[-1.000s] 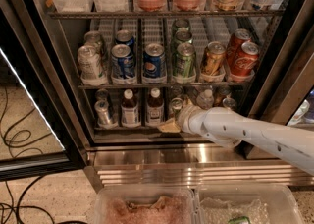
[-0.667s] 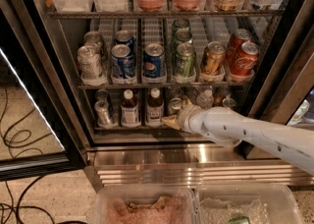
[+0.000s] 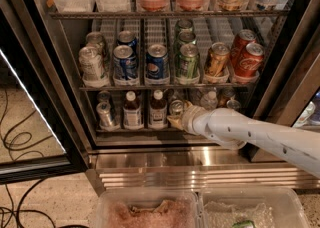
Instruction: Pick 7up can from bottom shelf of fridge
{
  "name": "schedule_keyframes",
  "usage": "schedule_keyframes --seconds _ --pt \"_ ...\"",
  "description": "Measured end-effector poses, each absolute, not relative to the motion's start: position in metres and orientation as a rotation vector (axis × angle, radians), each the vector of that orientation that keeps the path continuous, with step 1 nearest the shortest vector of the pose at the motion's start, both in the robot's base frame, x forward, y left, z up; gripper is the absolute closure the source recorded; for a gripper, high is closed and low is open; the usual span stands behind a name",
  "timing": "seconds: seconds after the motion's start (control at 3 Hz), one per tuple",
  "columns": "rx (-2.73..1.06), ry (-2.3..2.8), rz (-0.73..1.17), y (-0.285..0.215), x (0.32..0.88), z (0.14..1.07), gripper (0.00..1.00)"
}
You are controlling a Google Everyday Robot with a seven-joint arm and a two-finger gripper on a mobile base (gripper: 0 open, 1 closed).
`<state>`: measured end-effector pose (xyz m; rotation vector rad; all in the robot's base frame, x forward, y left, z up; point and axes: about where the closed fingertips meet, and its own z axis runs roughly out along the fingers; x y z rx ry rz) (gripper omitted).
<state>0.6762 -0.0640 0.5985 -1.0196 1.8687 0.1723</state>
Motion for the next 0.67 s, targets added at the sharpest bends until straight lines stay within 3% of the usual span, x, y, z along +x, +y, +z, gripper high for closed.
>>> schedule_keyframes --seconds 0.33,0.67 --pt "-1.020 1.869 0.172 -0.0640 0.6762 0.5986 1.00" --pt "-1.020 1.869 0.172 -0.0641 0.6762 0.6068 1.00"
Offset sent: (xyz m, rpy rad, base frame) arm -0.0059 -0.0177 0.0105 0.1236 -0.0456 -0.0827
